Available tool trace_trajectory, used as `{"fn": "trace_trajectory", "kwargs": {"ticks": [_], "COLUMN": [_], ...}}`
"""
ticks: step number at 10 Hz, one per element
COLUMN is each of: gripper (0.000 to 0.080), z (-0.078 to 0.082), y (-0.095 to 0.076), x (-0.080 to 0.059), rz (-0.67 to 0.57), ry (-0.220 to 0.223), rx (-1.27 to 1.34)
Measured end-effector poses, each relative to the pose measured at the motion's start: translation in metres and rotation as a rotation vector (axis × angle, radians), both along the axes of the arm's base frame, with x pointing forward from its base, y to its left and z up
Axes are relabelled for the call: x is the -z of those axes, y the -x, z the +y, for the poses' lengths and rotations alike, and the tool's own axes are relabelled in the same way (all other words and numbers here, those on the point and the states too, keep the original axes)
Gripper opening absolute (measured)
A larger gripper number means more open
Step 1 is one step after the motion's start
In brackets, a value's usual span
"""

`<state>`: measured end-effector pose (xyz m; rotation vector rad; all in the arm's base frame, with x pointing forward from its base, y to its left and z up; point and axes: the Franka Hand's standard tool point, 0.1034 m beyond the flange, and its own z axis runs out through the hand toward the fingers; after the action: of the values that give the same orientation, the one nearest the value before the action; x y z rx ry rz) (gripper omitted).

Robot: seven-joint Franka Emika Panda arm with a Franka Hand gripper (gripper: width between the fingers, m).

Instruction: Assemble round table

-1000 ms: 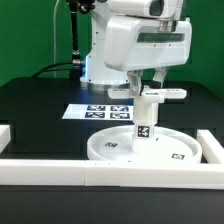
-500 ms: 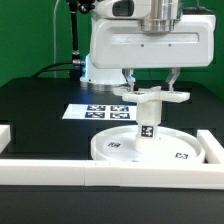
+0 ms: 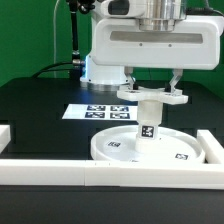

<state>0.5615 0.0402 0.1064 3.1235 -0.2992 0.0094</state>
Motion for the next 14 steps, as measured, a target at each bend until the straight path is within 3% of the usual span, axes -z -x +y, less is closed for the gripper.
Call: {"fn": "trace_trajectory", "kwargs": {"ticks": [3,7,14], "gripper": [0.0440,0.0440,0.0440], "z": [-0.0019,-0.0014,-0.0014], "y": [-0.0003,-0.0008,-0.0015], "x": [0.0015,0.0024,0.0031], "rz": [-0.019,-0.019,0.011], "ry": [-0.062,-0.110,-0.155], "rx": [0.363,0.818,1.351]}}
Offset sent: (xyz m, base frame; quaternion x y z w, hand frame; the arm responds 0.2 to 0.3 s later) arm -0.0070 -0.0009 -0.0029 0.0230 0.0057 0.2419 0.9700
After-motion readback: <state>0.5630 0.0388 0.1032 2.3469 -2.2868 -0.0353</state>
